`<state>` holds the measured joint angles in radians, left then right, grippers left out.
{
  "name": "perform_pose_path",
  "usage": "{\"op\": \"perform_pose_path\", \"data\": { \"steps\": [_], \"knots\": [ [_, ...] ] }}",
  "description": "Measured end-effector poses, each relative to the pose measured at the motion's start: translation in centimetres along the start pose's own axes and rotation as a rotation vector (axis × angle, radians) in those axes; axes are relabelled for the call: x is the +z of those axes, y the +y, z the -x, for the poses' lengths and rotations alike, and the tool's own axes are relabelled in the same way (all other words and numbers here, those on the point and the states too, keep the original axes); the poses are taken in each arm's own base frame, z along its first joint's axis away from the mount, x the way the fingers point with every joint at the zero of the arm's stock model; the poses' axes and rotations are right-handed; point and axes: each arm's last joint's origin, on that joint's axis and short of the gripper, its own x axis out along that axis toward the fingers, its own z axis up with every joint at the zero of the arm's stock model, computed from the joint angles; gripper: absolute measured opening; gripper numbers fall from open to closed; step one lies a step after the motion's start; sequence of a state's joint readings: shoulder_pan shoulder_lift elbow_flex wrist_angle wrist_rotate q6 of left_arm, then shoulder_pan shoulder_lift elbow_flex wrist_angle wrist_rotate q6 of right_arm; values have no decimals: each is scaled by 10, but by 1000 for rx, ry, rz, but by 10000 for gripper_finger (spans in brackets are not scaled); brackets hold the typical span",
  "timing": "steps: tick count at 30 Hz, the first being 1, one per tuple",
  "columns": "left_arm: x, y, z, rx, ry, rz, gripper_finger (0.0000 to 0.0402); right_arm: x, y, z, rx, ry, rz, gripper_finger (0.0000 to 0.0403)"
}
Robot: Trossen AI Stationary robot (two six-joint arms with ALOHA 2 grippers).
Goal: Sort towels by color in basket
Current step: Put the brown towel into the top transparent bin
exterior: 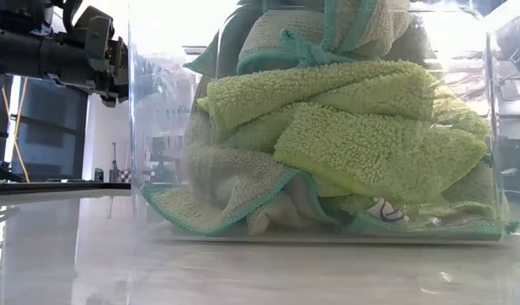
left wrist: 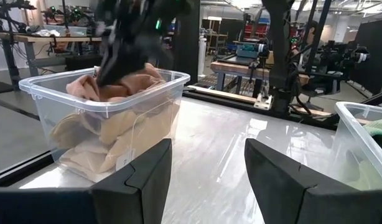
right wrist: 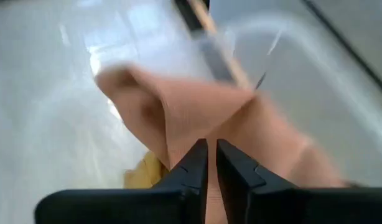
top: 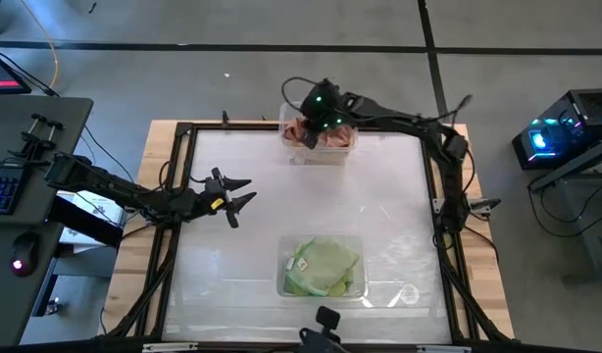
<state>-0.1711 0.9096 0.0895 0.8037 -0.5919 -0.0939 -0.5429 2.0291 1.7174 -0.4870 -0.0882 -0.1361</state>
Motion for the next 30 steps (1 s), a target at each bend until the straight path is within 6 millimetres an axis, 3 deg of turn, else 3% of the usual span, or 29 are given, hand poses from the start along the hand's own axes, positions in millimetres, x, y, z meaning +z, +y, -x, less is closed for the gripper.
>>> {"op": "perform_pose_path", "data": {
  "steps": [7,10,15,24,30],
  "knots": [
    [-2,0,0,1,15,-6,188,14,0,58,-109,-28,14,2],
    [-3,0,0,2,28,-9,188,12,-3,71,-209,20,-4,2],
    [-4,0,0,3,36,-14,188,-7,-14,61,-295,187,-61,2],
    [-4,0,0,3,39,-16,188,-28,-22,24,-276,332,-68,2],
    [-4,0,0,3,40,-17,188,-21,-19,33,-276,284,-50,2]
  ]
}}
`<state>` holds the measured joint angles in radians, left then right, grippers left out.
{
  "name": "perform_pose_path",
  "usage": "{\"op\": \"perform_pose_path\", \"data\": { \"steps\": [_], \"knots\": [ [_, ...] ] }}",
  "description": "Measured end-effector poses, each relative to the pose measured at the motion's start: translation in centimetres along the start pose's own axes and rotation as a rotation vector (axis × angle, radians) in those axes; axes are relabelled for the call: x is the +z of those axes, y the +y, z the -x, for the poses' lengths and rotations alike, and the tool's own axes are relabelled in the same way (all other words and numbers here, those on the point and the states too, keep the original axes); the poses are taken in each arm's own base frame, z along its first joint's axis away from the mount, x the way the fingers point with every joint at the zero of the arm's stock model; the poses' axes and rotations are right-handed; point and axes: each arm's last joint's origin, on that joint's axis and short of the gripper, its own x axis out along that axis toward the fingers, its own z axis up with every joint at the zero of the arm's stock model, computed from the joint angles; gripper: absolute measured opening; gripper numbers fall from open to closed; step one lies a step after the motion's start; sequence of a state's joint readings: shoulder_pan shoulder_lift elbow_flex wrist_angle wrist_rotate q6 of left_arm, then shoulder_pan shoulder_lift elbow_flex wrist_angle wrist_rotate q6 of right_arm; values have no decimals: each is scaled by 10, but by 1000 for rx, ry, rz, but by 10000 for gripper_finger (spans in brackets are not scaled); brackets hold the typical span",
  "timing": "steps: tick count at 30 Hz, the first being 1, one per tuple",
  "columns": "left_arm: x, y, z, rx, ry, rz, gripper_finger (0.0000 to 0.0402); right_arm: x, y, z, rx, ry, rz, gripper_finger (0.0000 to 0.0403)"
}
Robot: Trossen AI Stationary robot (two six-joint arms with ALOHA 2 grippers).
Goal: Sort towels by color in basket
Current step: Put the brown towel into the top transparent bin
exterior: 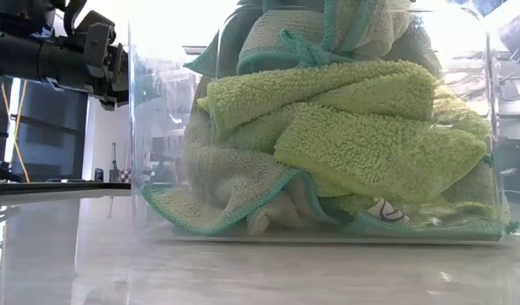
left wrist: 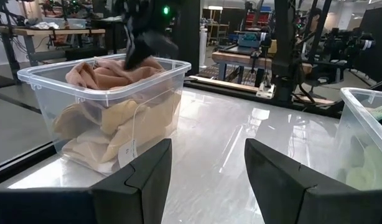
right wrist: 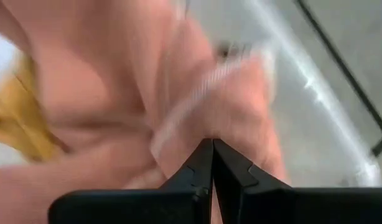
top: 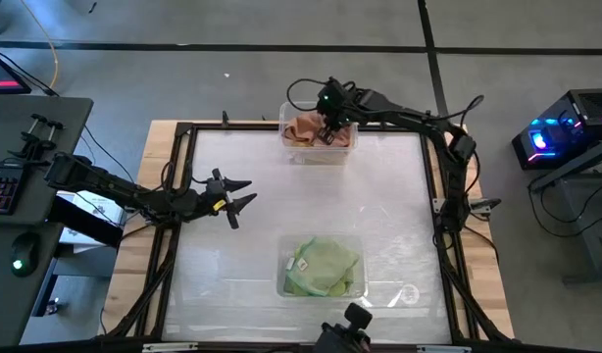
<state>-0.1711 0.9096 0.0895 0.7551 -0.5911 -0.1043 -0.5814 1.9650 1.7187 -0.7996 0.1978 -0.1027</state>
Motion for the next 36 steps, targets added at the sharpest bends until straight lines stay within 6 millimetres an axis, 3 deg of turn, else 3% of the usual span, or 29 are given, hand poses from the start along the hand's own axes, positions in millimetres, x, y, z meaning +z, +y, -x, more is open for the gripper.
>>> {"op": "perform_pose_path", "data": {
  "steps": [4,8,12,20,27,30,36],
  "knots": [
    [0,0,0,0,0,0,188,13,7,19,21,-145,-5,2],
    [0,0,0,0,-1,1,188,27,17,19,170,-296,1,2],
    [0,0,0,0,-1,1,188,38,28,2,331,-399,-1,2],
    [0,0,0,0,1,-1,188,34,40,-40,370,-350,-5,2],
    [0,0,0,7,1,-2,188,27,39,-46,286,-271,17,2],
    [0,0,0,8,1,-2,188,30,40,-33,240,-299,42,2],
    [-1,0,0,9,5,-1,188,37,42,38,189,-422,116,2]
  ]
}}
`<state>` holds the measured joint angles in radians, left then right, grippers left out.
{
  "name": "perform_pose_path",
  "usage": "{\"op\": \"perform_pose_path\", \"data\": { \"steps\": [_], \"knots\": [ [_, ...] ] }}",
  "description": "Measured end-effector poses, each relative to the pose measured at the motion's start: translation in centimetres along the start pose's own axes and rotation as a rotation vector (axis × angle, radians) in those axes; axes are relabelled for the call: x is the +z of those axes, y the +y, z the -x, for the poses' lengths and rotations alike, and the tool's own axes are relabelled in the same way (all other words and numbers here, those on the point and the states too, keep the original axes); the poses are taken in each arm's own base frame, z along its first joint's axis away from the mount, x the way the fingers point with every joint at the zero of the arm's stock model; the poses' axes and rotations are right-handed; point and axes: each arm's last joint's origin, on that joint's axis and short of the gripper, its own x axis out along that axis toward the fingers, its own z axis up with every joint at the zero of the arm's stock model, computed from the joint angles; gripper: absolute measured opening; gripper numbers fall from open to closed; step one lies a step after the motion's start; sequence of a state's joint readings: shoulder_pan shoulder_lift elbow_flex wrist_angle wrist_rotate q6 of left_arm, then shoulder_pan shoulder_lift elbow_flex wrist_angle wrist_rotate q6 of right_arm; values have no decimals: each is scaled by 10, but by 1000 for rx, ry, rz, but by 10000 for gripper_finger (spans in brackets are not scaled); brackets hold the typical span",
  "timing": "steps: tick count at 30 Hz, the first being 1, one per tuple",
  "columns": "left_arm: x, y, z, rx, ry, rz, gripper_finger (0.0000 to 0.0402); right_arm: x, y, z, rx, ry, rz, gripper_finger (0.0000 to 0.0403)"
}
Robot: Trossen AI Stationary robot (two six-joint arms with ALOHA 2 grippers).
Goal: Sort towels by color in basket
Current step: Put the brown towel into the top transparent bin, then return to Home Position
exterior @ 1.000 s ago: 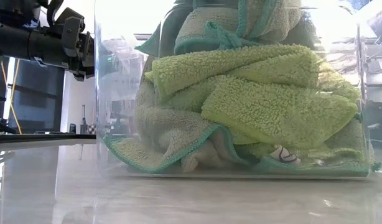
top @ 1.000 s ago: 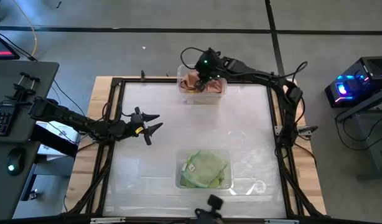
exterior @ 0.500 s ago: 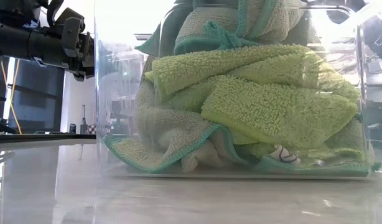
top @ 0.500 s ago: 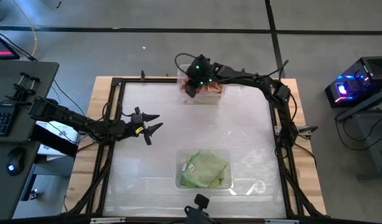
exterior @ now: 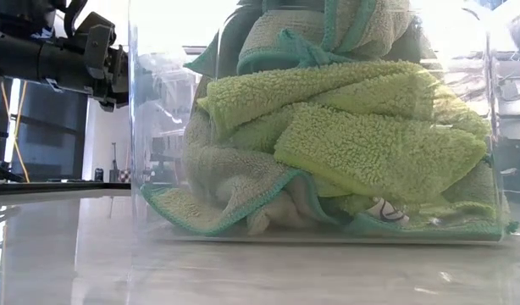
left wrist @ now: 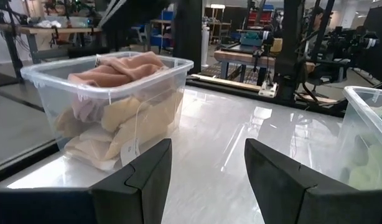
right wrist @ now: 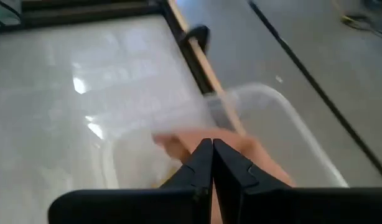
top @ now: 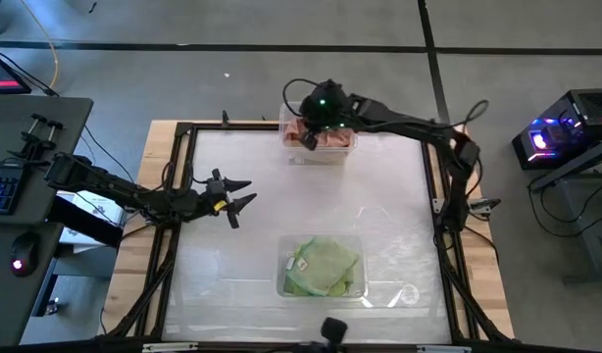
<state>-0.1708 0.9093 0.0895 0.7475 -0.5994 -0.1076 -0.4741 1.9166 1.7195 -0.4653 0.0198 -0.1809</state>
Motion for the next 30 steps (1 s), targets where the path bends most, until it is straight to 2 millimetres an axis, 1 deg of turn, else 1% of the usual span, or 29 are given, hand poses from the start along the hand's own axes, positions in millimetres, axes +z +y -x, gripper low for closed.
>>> {"op": "perform_pose_path", "data": {
  "steps": [2,4,6,8,10,14,18,21,24,26,27,30],
  "knots": [
    [-1,0,0,1,12,10,188,2,0,17,-59,35,8,2],
    [-3,0,0,4,29,18,188,0,-4,30,-140,87,0,2],
    [-5,1,0,6,43,31,188,-7,-11,37,-222,176,-26,2],
    [-6,1,0,8,54,37,188,-19,-17,37,-282,282,-61,2],
    [-6,1,0,8,57,41,188,-29,-23,31,-317,361,-94,2],
    [-6,1,0,8,57,37,188,-44,-34,15,-343,441,-161,2],
    [-7,1,0,4,60,33,188,-60,-39,-7,-304,521,-171,2],
    [-7,1,0,4,59,21,188,-66,-41,-17,-265,540,-175,2],
    [-7,1,0,4,59,16,188,-67,-41,-19,-242,539,-164,2],
    [-7,1,0,4,59,16,188,-61,-39,-13,-245,505,-156,2],
    [-7,1,0,4,60,19,188,-55,-37,-7,-243,475,-144,2],
    [-7,1,0,4,63,24,188,-33,-28,21,-235,360,-106,2]
  ]
}}
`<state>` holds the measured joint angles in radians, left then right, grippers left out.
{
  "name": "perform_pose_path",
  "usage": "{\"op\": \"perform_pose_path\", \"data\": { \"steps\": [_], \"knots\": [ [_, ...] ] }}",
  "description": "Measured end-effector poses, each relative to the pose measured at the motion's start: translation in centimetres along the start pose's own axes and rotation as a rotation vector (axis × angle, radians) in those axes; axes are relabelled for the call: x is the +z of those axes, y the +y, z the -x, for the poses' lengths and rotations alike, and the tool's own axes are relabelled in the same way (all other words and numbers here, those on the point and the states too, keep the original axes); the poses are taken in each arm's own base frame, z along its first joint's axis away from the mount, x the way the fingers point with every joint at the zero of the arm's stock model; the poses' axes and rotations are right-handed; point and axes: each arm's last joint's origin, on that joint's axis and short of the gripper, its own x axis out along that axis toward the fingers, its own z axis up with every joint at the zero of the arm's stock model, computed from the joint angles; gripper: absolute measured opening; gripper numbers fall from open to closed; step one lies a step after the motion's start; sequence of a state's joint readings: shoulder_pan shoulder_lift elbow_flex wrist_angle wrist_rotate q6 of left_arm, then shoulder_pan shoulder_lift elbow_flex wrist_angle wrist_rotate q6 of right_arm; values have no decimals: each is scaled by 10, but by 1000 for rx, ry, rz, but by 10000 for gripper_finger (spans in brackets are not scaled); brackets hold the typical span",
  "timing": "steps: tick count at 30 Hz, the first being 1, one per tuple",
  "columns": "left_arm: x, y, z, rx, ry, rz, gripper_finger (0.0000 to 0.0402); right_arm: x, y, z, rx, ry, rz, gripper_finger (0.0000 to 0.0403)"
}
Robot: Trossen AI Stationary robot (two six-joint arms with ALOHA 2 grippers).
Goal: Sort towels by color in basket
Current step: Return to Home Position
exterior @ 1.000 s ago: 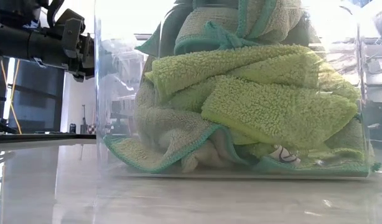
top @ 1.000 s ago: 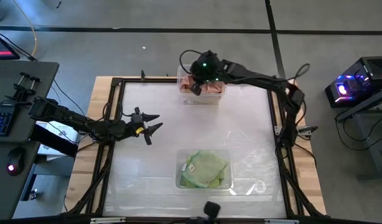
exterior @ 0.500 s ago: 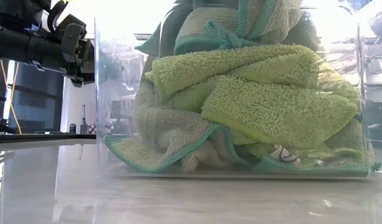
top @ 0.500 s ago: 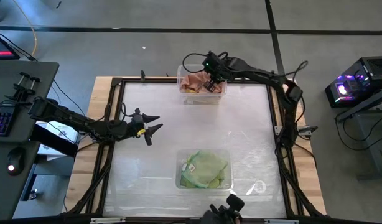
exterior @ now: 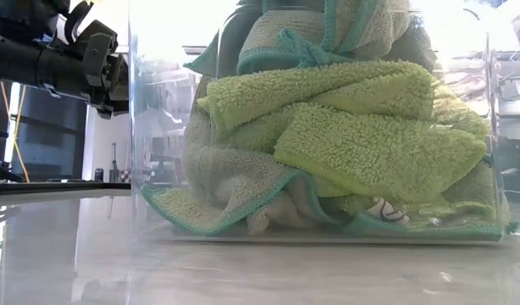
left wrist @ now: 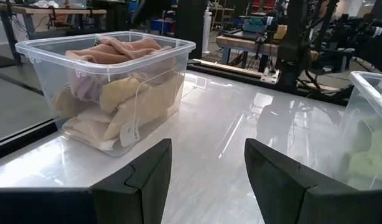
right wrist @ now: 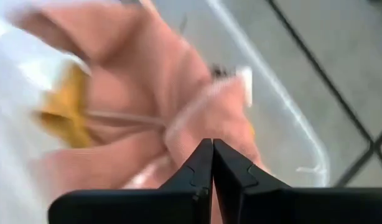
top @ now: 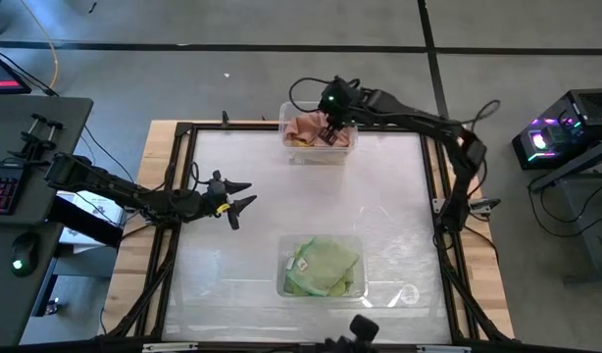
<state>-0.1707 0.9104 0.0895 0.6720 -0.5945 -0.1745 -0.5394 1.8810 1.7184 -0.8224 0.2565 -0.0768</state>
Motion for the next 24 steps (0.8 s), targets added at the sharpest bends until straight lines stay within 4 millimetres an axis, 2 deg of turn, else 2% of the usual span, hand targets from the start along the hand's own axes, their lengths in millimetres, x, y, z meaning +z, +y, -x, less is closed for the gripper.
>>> {"op": "perform_pose_path", "data": {
  "steps": [3,6,8,10,13,18,24],
  "knots": [
    [0,0,0,0,2,0,188,3,7,31,47,-74,37,2],
    [0,0,0,-1,3,5,188,1,12,56,184,-114,64,2],
    [-1,0,0,-10,11,9,188,-6,14,72,279,-142,72,2],
    [-3,-1,1,-15,27,16,188,-22,19,82,337,-176,70,2],
    [-6,-3,2,-27,50,22,188,-61,27,92,389,-240,52,2],
    [-7,-6,4,-44,58,17,188,-146,38,110,465,-367,1,2],
    [-7,-5,4,-43,57,13,188,-236,39,123,600,-558,-129,2]
  ]
}}
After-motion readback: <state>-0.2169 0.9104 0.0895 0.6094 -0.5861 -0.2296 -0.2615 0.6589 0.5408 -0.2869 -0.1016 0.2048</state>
